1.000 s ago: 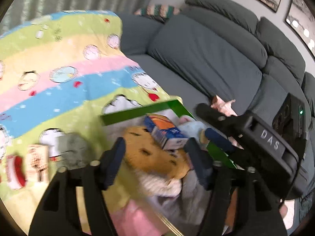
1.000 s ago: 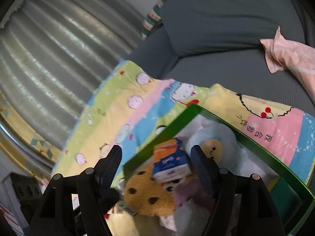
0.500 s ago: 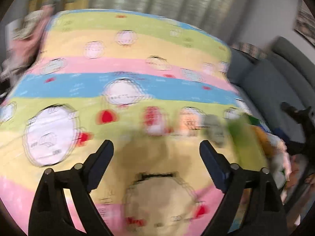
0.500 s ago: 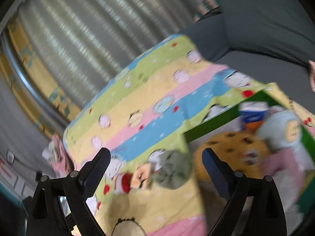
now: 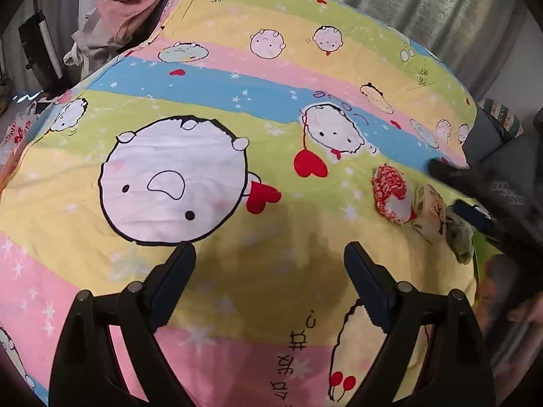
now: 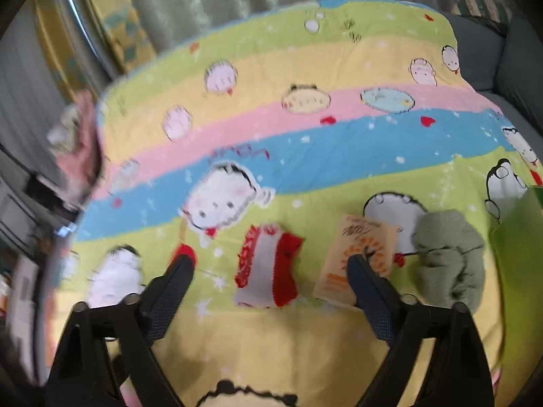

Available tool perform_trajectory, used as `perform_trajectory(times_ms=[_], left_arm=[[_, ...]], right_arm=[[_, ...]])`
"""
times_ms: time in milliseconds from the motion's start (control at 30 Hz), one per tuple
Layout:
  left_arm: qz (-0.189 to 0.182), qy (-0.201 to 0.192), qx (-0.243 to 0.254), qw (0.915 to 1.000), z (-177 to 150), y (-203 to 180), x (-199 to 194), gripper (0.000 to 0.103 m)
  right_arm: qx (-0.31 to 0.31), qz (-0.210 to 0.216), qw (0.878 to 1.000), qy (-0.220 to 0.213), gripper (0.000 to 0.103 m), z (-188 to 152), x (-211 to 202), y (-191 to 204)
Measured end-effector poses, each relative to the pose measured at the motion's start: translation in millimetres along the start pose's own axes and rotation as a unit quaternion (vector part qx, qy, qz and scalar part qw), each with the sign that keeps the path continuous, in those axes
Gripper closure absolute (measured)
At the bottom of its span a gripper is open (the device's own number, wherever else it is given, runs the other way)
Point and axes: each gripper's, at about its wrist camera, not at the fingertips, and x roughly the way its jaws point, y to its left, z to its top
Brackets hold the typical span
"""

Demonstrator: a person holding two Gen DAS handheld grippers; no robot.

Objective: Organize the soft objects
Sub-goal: 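Move the right tool to the quilt and grasp the red-and-white knit item, then carry the red-and-white knit item with the right tool into the box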

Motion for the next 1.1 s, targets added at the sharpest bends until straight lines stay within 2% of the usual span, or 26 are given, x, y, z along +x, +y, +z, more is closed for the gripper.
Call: perform_trajectory(times_ms=[33,133,200,233,300,433,567,633,700,767,867,1033,1100], left_arm=[[0.002,0.002,0.000,1.0000,-1.1,1.4,-0.7,0.014],[0.005,0.003,-0.004,1.0000,-0.7,3.8,-1.4,0.014],[0.009,-0.001,-0.005,0.9999,-1.0,5.8,-4.6,0.014],[0.011,-0.001,-0.004,0.9999,-0.6,6.6,-4.4,0.014],[0.012,-0.002,-0.005,0.9999,-0.1,8.4,-6.1,0.014],[0.013,-0.001,-0.015,0.9998,2.1,13.4,-7.7,0.014],[0.003,0.000,-0.025,0.9997,2.2,16.2,-11.3,0.014],[-0.002,0.002,-0.029,0.9996,1.9,16.4,-11.7,0.014],[-0.004,0.007,-0.028,0.9996,1.4,15.5,-10.3,0.014],[-0.009,0.015,-0.025,0.9995,-0.2,13.0,-8.0,0.014],[-0.037,0.034,-0.026,0.9984,-3.1,8.9,-2.6,0.014],[-0.105,0.072,-0.032,0.9913,-10.0,-3.5,6.5,0.015],[-0.140,0.087,-0.030,0.9859,-12.8,-8.5,9.1,0.016]], right_arm=[[-0.003,-0.005,1.000,0.011,0.024,-2.8,10.8,5.0],[-0.007,0.016,0.999,0.042,0.035,-9.6,39.0,9.2],[-0.018,-0.018,0.999,0.048,0.058,-15.2,48.2,12.3],[-0.021,-0.035,0.998,0.042,0.059,-17.3,48.0,13.3],[-0.003,-0.016,0.999,0.040,0.062,-18.6,38.7,10.2],[0.015,0.033,0.997,0.063,0.062,-30.3,6.0,7.6],[-0.011,0.060,0.991,0.121,0.062,-62.9,-19.3,11.2],[-0.023,0.070,0.985,0.156,0.062,-76.9,-18.2,12.0],[-0.037,0.060,0.981,0.182,0.057,-84.2,-12.9,14.8],[-0.052,0.049,0.984,0.161,0.051,-81.9,-18.1,15.2],[-0.031,0.055,0.990,0.123,0.035,-72.6,-31.7,3.8],[0.041,0.110,0.986,0.118,0.035,-63.8,-34.0,-27.2],[0.061,0.134,0.982,0.119,0.043,-63.0,-31.6,-34.1]])
